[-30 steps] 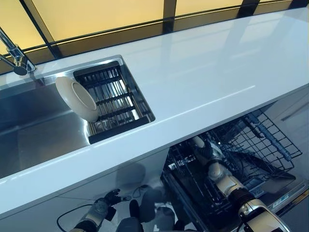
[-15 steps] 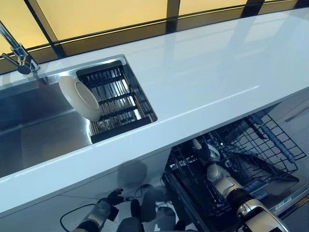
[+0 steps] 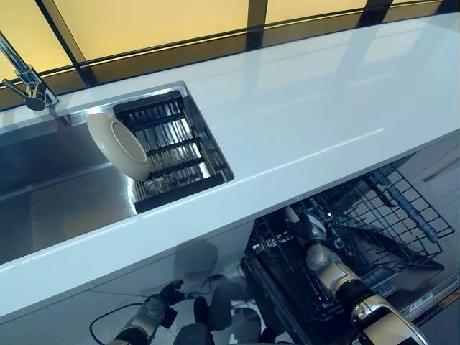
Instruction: Take plates into dishwasher
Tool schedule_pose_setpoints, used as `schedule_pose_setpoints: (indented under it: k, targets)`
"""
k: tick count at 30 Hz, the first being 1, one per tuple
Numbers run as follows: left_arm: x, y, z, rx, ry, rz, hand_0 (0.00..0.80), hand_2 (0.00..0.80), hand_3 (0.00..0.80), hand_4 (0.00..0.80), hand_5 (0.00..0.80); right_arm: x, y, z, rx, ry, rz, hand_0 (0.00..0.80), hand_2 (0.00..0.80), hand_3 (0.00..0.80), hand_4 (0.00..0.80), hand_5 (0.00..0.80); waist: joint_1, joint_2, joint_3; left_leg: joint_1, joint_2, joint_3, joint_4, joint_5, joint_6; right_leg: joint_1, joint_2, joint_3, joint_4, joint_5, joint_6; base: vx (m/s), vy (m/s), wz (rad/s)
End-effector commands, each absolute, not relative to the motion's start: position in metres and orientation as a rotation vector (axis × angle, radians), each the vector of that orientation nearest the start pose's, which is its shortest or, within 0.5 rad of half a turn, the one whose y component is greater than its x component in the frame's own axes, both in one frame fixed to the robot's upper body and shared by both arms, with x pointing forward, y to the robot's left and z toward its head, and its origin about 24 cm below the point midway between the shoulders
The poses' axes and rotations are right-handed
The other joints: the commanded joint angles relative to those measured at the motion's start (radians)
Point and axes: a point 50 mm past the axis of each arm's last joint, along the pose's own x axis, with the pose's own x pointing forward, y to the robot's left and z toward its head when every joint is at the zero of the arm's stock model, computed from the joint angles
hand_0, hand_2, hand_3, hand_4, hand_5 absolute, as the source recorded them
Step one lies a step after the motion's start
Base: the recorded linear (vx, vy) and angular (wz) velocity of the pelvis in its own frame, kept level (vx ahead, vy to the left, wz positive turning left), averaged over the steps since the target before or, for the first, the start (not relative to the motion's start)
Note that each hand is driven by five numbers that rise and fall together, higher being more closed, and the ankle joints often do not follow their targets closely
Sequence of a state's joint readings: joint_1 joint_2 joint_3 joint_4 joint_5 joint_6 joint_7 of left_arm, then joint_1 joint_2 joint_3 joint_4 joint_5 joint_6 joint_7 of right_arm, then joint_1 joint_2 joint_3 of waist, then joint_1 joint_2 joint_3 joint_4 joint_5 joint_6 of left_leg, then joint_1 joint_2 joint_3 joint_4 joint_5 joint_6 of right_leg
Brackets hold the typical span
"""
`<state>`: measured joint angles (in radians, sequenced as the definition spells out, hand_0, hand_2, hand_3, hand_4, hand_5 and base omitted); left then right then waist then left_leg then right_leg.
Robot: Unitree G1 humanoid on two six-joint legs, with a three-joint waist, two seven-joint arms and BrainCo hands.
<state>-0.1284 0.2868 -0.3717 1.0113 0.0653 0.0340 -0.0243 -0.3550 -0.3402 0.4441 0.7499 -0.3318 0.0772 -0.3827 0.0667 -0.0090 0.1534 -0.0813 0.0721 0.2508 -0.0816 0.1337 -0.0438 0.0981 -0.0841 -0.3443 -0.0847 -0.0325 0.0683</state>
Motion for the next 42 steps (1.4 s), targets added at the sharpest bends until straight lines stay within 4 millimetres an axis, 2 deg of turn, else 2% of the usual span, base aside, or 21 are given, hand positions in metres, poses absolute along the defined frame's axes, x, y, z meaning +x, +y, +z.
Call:
schedule_pose_setpoints:
  k: [1,7,8,9,10,11,12,32,35,42]
  targets:
    - [0.194,0.195,-0.128,0.578,0.909,-0.275,0.0,0.0,0.0,0.0,0.0,0.259,-0.181,-0.072,-0.96,0.498,0.1,0.8,0.8,0.8,0.8,0.8,0.022,0.007,0.022,-0.032,-0.027,-0.012,-0.006,-0.028,0.004,-0.067,-0.024,0.037,0.12,-0.016,0.002,0.0,0.0,0.0]
    - [0.193,0.195,-0.128,0.576,0.912,-0.276,0.0,0.0,0.0,0.0,0.0,0.259,-0.181,-0.072,-0.962,0.501,0.097,0.8,0.8,0.8,0.8,0.8,0.019,0.008,0.021,-0.027,-0.029,-0.017,-0.006,-0.032,0.005,-0.069,-0.024,0.038,0.122,-0.016,0.001,0.001,0.0,0.01]
    - [0.193,0.194,-0.129,0.575,0.912,-0.277,0.0,0.0,0.0,0.0,0.0,0.259,-0.181,-0.073,-0.963,0.502,0.094,0.546,0.546,0.546,0.546,0.546,0.019,0.008,0.02,-0.027,-0.03,-0.018,-0.006,-0.032,0.005,-0.068,-0.024,0.039,0.122,-0.016,0.001,0.0,0.0,0.0]
    - [0.193,0.194,-0.129,0.575,0.913,-0.277,0.0,0.0,0.0,0.0,0.0,0.258,-0.182,-0.073,-0.963,0.502,0.094,0.43,0.43,0.43,0.43,0.43,0.018,0.008,0.02,-0.026,-0.03,-0.018,-0.006,-0.032,0.005,-0.069,-0.024,0.04,0.122,-0.015,0.001,0.0,0.0,0.0]
    - [0.193,0.193,-0.129,0.574,0.913,-0.278,0.0,0.0,0.0,0.0,0.0,0.258,-0.181,-0.073,-0.963,0.502,0.092,0.179,0.179,0.179,0.179,0.179,0.018,0.009,0.019,-0.024,-0.03,-0.019,-0.006,-0.033,0.005,-0.069,-0.025,0.041,0.124,-0.016,0.001,0.0,0.0,0.0]
    - [0.193,0.193,-0.129,0.574,0.913,-0.278,0.0,0.0,0.0,0.0,0.0,0.258,-0.181,-0.073,-0.962,0.502,0.091,0.11,0.11,0.11,0.11,0.11,0.017,0.009,0.018,-0.023,-0.03,-0.019,-0.006,-0.034,0.006,-0.069,-0.025,0.041,0.124,-0.017,0.001,0.0,0.0,0.0]
    - [0.192,0.193,-0.129,0.574,0.914,-0.277,0.0,0.0,0.0,0.0,0.0,0.258,-0.181,-0.073,-0.961,0.506,0.091,0.0,0.0,0.0,0.0,0.0,0.017,0.008,0.018,-0.023,-0.03,-0.019,-0.006,-0.035,0.006,-0.07,-0.025,0.04,0.124,-0.017,0.001,0.0,0.0,0.0]
    - [0.19,0.191,-0.131,0.573,0.922,-0.278,0.0,0.0,0.0,0.0,0.0,0.261,-0.183,-0.068,-0.952,0.475,0.048,0.0,0.0,0.0,0.0,0.0,0.008,0.009,0.018,-0.005,-0.026,-0.021,-0.006,-0.041,0.007,-0.075,-0.021,0.044,0.134,-0.018,-0.002,0.0,0.0,0.0]
    - [0.19,0.192,-0.131,0.572,0.922,-0.275,0.0,0.0,0.0,0.0,0.0,0.264,-0.184,-0.063,-0.928,0.455,0.008,0.0,0.0,0.0,0.0,0.0,0.005,0.008,0.02,-0.003,-0.025,-0.02,-0.006,-0.042,0.006,-0.076,-0.02,0.046,0.135,-0.017,-0.002,0.0,0.0,0.0]
    - [0.187,0.197,-0.129,0.569,0.92,-0.252,0.0,0.0,0.0,0.0,0.0,0.273,-0.188,-0.033,-0.841,0.335,-0.108,0.0,0.0,0.0,0.0,0.0,-0.012,0.0,0.033,0.005,-0.018,-0.011,-0.006,-0.046,0.006,-0.082,-0.017,0.054,0.142,-0.013,0.004,0.0,0.0,0.0]
